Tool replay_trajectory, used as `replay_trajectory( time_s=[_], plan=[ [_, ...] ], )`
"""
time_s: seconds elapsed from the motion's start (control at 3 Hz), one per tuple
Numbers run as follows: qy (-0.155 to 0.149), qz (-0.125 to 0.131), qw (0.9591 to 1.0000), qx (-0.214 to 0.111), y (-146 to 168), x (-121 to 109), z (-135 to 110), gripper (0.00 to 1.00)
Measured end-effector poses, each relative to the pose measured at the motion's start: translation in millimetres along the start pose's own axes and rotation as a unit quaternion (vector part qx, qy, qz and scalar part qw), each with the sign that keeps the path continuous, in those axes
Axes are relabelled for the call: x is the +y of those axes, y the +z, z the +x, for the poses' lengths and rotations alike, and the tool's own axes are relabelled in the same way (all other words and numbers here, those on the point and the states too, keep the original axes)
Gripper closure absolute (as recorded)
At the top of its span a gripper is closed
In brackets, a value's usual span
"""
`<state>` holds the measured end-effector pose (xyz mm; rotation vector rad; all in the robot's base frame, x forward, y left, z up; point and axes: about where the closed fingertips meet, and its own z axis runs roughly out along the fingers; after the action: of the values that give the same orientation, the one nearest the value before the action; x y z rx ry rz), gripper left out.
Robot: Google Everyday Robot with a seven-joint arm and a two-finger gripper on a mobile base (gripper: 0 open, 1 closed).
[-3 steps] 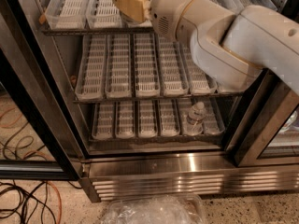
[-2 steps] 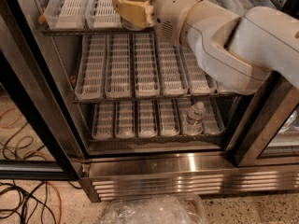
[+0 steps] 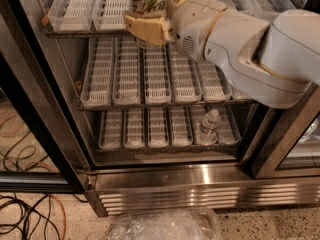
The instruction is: Pick 7up can from top shelf of fridge
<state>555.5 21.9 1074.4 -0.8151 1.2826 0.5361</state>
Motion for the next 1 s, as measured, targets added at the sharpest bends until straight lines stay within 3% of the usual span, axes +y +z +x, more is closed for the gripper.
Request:
replay_trajectory(
  time_s=[1.0],
  plan=[
    [-0.016, -0.034, 0.9984, 0.043, -40, 20, 20, 1.0]
  ],
)
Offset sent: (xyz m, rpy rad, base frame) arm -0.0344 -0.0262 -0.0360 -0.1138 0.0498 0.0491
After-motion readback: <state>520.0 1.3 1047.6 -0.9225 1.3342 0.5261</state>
